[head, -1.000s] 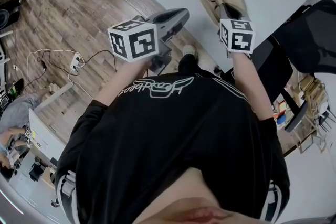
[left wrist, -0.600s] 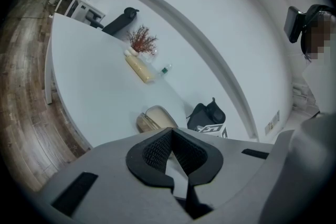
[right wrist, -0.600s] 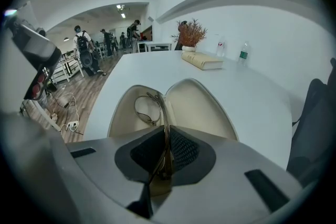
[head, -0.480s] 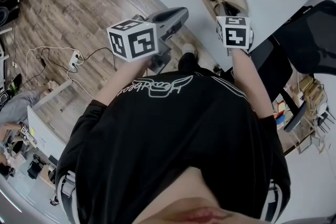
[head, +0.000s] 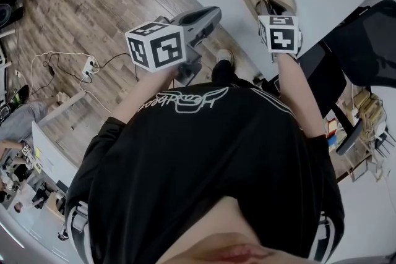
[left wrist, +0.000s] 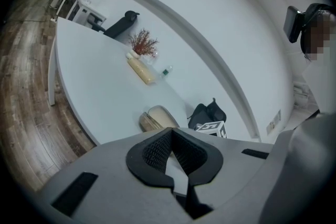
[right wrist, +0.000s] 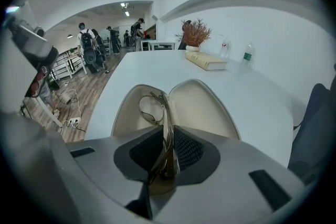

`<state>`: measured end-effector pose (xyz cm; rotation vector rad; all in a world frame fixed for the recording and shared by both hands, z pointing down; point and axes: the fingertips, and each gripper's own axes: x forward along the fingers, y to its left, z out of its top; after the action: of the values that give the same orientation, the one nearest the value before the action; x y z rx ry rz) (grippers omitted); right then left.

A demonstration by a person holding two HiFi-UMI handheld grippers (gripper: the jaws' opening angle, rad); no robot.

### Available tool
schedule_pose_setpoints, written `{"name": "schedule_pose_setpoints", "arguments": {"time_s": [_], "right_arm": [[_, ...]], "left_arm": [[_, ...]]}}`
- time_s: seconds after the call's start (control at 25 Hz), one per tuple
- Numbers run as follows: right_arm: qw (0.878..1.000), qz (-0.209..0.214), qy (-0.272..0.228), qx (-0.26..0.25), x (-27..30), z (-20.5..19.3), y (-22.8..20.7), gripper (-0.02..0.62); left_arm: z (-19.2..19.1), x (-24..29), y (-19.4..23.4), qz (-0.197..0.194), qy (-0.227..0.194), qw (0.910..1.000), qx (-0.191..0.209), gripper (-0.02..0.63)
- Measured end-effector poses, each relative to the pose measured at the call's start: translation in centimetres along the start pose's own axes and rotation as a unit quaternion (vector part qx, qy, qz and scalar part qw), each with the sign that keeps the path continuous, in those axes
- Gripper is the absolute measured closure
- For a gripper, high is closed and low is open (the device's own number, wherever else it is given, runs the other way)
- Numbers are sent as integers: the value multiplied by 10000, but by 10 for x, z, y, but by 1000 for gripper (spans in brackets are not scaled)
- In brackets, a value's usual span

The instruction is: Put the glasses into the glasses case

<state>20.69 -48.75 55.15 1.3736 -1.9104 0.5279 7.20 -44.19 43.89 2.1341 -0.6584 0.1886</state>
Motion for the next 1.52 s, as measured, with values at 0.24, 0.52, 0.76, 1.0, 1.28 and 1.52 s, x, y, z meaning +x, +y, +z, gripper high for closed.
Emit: {"name": "schedule_pose_setpoints", "arguments": {"time_s": [0.24,0.52,0.76,1.0,1.28,1.52], "right_arm": [[9998,-107,-74,165,-2,0,-9,568],[9973,-187,-419,573,-18,5,-15,568],[9905,-322,-1015,869,-56,21,-18,568],[9806,-348,-1629,1029,-109,44,-6,568],[9608,-318,-2491,1174,-203,50,42,569],[9444,-55,-3057,1212,-282,33,99,581]], "left_arm": [[-5,-8,0,20,50,10000,40,600],[-10,-20,-9,-4,60,9999,129,600],[-13,-37,-26,-91,43,9994,316,598],[-12,-57,-46,-235,-11,9981,561,600],[-35,-109,-83,-539,-115,9946,879,600],[-61,-147,-111,-872,-188,9901,1082,598]]}}
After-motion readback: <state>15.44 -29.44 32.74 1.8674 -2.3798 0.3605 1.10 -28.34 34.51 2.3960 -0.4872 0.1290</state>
